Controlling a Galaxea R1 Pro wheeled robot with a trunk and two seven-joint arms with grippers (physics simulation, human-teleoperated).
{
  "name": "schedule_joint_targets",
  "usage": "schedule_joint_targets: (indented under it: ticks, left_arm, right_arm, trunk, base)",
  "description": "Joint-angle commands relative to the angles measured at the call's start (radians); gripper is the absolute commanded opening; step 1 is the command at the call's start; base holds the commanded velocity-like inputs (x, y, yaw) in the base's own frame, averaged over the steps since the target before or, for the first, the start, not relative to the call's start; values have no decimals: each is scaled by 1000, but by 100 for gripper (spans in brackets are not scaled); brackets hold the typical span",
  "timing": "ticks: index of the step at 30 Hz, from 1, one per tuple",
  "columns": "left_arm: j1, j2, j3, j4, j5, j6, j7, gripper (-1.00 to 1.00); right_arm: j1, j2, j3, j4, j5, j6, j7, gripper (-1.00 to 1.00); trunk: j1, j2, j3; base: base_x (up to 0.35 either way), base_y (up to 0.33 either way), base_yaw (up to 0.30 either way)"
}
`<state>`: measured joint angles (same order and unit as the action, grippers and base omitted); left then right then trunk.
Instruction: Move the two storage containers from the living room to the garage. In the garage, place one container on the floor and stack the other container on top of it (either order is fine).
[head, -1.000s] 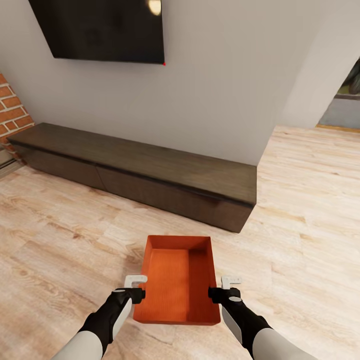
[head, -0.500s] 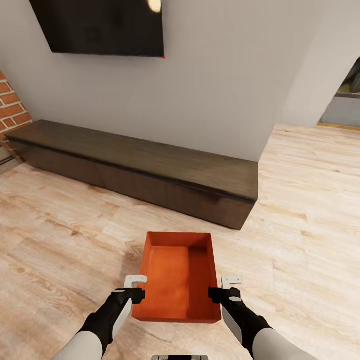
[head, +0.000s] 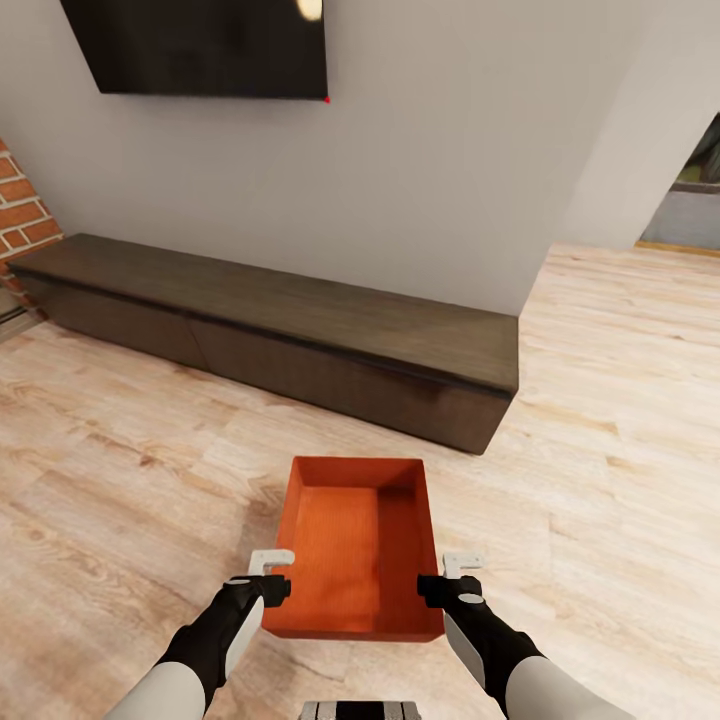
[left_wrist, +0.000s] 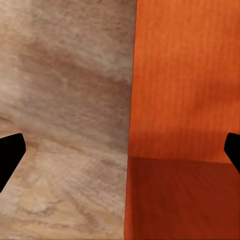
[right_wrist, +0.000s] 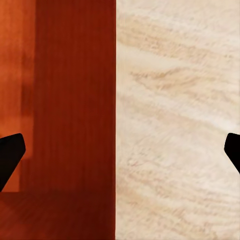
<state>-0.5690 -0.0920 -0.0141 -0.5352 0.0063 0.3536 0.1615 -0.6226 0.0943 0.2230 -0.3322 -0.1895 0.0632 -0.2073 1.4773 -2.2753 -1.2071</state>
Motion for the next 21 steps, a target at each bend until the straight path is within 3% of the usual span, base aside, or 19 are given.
schedule_joint_targets:
  ticks: [1,21]
  left_arm:
    - [0,0,-2,-3,0,5,4,100]
    - [0,0,-2,-17,0,1,5,100]
  right_arm:
    - [0,-1,9,-2,-9,6,-7,100]
    - [0,-1,10,-2,-8,6,-7,100]
  trunk:
    - [4,-8,-4]
    - [80,-148,-67]
  base:
    - [0,0,0]
    - [0,0,0]
